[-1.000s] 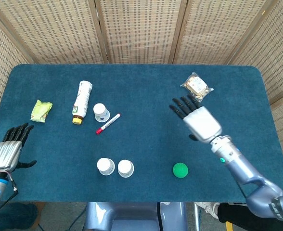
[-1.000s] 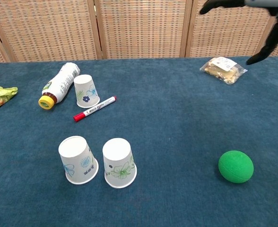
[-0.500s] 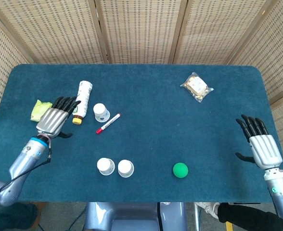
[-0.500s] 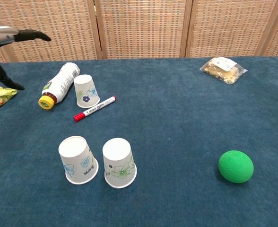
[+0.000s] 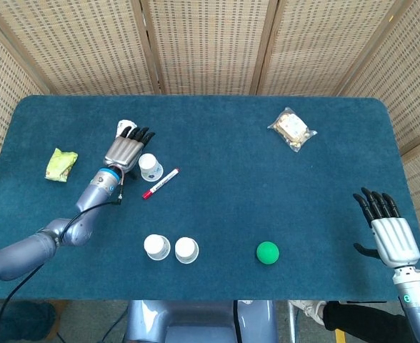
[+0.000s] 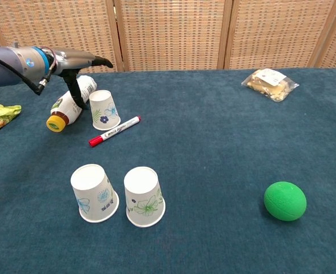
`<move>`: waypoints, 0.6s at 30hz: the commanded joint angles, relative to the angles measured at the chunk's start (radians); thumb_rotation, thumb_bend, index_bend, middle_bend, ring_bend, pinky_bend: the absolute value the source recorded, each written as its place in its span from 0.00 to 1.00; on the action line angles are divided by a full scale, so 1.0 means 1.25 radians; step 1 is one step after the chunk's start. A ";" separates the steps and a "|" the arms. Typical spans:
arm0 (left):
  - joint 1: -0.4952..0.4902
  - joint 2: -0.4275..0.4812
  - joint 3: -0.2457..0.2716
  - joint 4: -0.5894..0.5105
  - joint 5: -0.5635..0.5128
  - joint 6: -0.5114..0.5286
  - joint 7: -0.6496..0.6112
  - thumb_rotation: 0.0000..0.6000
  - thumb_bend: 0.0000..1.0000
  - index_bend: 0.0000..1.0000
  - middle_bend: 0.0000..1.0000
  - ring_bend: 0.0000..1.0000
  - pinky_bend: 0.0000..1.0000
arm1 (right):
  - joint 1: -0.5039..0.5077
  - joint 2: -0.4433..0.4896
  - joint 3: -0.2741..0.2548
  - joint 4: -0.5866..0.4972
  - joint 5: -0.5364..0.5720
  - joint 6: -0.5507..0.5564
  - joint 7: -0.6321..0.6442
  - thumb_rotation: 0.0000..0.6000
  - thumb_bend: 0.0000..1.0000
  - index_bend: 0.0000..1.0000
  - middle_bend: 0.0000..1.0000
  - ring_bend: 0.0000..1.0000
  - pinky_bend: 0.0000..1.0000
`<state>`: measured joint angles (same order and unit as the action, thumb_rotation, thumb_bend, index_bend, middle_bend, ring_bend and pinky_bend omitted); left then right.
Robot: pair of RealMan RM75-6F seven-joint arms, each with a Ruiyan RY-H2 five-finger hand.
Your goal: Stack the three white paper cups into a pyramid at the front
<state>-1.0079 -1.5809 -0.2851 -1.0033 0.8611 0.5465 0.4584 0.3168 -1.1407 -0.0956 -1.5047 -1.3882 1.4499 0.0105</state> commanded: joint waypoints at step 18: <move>-0.041 -0.084 0.018 0.153 0.121 -0.007 -0.209 1.00 0.13 0.56 0.39 0.42 0.38 | -0.031 -0.002 0.051 0.003 -0.031 -0.035 -0.010 1.00 0.00 0.04 0.00 0.00 0.00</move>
<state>-1.0651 -1.7033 -0.2631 -0.7898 0.9966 0.5235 0.2147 0.2782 -1.1426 -0.0326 -1.5013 -1.4268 1.4060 -0.0024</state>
